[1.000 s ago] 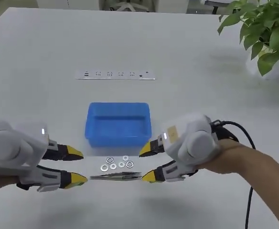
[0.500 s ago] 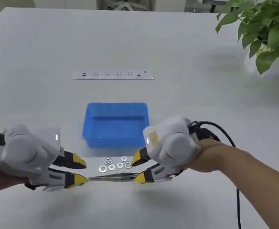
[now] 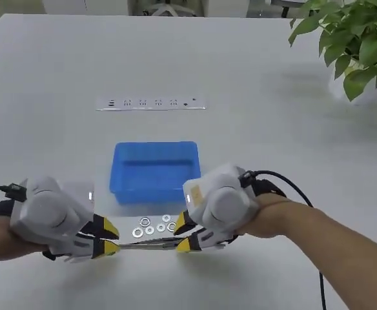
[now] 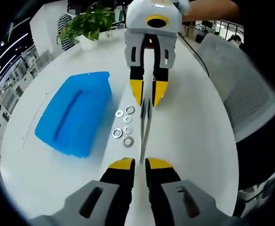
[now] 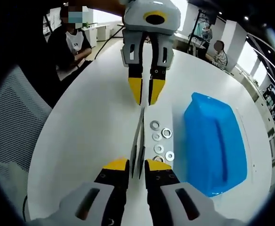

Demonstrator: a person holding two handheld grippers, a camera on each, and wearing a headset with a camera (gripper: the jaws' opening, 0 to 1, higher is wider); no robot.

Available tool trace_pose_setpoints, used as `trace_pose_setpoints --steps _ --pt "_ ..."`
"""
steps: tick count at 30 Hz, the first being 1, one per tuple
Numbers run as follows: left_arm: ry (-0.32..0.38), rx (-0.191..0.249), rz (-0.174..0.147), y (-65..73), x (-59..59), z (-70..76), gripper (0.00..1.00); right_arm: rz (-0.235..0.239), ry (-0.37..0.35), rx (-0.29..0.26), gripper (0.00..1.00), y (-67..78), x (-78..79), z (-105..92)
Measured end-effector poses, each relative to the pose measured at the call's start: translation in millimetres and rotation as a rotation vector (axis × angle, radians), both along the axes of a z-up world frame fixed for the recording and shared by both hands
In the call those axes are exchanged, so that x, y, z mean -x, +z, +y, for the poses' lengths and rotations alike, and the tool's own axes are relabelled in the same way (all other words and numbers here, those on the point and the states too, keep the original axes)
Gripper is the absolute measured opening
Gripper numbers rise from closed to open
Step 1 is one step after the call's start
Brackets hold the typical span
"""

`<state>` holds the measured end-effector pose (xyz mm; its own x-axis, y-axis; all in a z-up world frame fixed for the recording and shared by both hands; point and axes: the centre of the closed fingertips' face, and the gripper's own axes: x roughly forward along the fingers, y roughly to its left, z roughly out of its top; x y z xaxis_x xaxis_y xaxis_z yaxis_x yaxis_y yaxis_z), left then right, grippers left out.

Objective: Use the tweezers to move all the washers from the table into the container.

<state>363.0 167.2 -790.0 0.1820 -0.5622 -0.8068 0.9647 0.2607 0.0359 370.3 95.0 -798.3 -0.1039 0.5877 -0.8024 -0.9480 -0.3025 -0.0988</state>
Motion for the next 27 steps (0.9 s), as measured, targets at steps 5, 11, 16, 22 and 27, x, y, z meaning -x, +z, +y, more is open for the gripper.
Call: trace_pose_setpoints --steps 5,11,16,22,27 --pt "-0.017 -0.011 0.013 -6.4 -0.8 -0.7 0.10 -0.001 0.001 0.010 0.14 -3.9 0.0 -2.1" --pt "-0.032 -0.026 0.016 -11.8 -0.8 -2.4 0.09 -0.001 -0.001 0.011 0.11 -5.2 -0.2 -3.8" --pt "-0.047 -0.027 0.019 -13.9 0.6 -5.2 0.06 0.000 -0.009 0.007 0.11 -5.3 -1.1 -4.4" --pt "-0.054 -0.024 0.022 -13.7 1.5 -5.0 0.06 0.005 -0.019 0.000 0.10 -5.8 -1.2 -4.9" --pt "-0.066 -0.019 0.023 -13.3 2.8 -6.5 0.06 0.009 -0.022 0.003 0.11 -8.0 0.3 -6.0"
